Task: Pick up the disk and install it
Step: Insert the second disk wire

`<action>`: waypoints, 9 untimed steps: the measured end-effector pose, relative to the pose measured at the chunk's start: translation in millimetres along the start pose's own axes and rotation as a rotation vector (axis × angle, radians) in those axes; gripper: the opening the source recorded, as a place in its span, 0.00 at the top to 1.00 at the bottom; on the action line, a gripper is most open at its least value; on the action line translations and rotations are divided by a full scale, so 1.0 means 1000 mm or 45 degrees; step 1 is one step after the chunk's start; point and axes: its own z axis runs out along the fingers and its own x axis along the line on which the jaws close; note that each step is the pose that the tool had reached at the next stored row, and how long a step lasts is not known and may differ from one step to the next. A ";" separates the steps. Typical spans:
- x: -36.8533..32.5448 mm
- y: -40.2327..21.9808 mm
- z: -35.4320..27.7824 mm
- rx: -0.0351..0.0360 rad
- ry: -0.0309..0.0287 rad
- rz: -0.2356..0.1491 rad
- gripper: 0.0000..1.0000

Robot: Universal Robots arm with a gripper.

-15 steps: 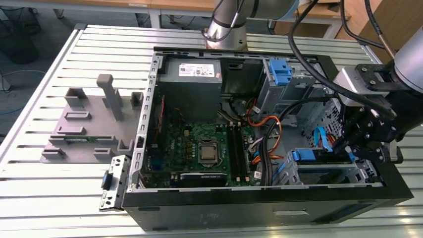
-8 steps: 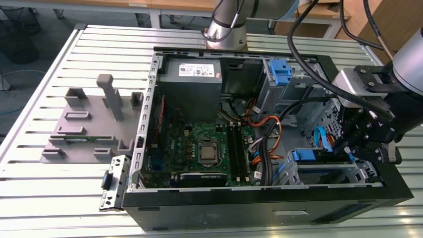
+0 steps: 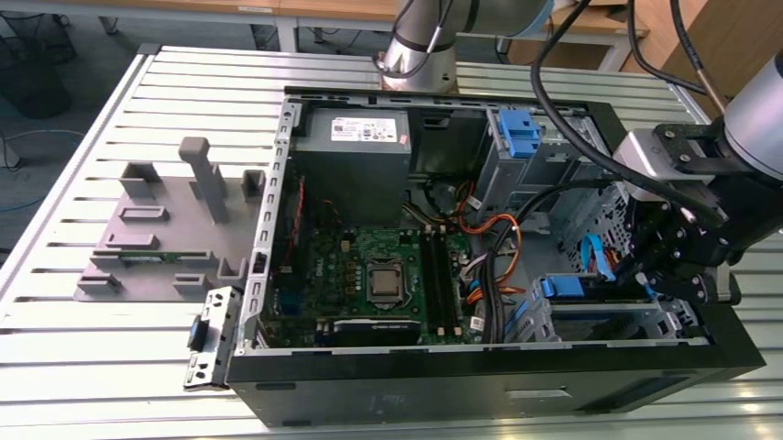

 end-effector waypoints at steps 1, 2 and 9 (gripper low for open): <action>0.0000 0.0000 0.0000 0.0000 0.0000 0.000 0.83; 0.0000 0.0000 0.0000 0.0000 0.0000 0.000 0.83; 0.0001 0.0000 0.0017 -0.0001 -0.0002 0.000 0.83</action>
